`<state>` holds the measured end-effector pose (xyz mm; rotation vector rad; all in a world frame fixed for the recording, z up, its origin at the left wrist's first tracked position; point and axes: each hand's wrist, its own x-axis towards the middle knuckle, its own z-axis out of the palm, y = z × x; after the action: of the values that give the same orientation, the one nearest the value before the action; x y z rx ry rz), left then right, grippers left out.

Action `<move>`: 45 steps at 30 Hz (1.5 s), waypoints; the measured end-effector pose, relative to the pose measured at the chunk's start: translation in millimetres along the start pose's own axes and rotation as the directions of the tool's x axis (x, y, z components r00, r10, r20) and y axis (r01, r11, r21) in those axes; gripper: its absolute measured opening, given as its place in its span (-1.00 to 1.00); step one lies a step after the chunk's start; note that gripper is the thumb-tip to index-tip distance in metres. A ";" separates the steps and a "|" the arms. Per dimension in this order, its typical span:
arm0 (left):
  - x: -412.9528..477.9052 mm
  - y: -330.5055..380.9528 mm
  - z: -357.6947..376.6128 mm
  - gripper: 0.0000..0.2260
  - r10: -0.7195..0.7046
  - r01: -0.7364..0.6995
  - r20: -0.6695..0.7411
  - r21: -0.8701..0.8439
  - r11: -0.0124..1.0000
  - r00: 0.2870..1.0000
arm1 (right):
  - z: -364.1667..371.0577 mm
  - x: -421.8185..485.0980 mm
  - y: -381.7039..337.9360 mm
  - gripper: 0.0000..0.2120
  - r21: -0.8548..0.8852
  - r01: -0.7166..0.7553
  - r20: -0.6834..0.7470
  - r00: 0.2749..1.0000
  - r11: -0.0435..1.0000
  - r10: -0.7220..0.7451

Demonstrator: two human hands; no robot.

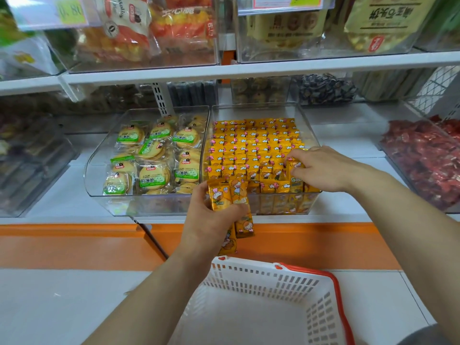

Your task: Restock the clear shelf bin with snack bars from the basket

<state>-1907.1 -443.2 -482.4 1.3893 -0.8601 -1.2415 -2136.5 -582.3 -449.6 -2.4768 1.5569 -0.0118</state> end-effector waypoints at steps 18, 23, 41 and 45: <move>-0.7 1.2 -2.7 -0.46 0.018 -0.018 -0.001 -0.003 1.000 1.000 | -0.4 -7.1 1.5 -0.53 0.167 0.009 -0.060 0.998 0.986 0.001; -1.9 3.2 -4.2 -0.45 0.014 -0.014 -0.007 -0.001 1.000 1.000 | -5.1 -6.2 -5.5 -0.58 0.169 -0.032 -0.053 0.998 0.985 0.041; -4.0 7.5 -11.6 -0.54 0.017 -0.017 -0.023 -0.014 1.000 1.000 | -10.2 -9.3 -1.6 -0.56 0.071 0.032 0.012 0.999 0.997 -0.033; -3.6 7.9 -8.0 -0.54 0.018 -0.018 -0.016 -0.005 1.000 1.000 | -10.9 -14.8 -1.3 -0.59 0.014 0.076 -0.033 0.997 0.997 -0.075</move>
<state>-1899.1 -439.5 -474.5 1.3831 -0.8558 -1.2165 -2143.2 -570.5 -437.1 -2.5341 1.4690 -0.0754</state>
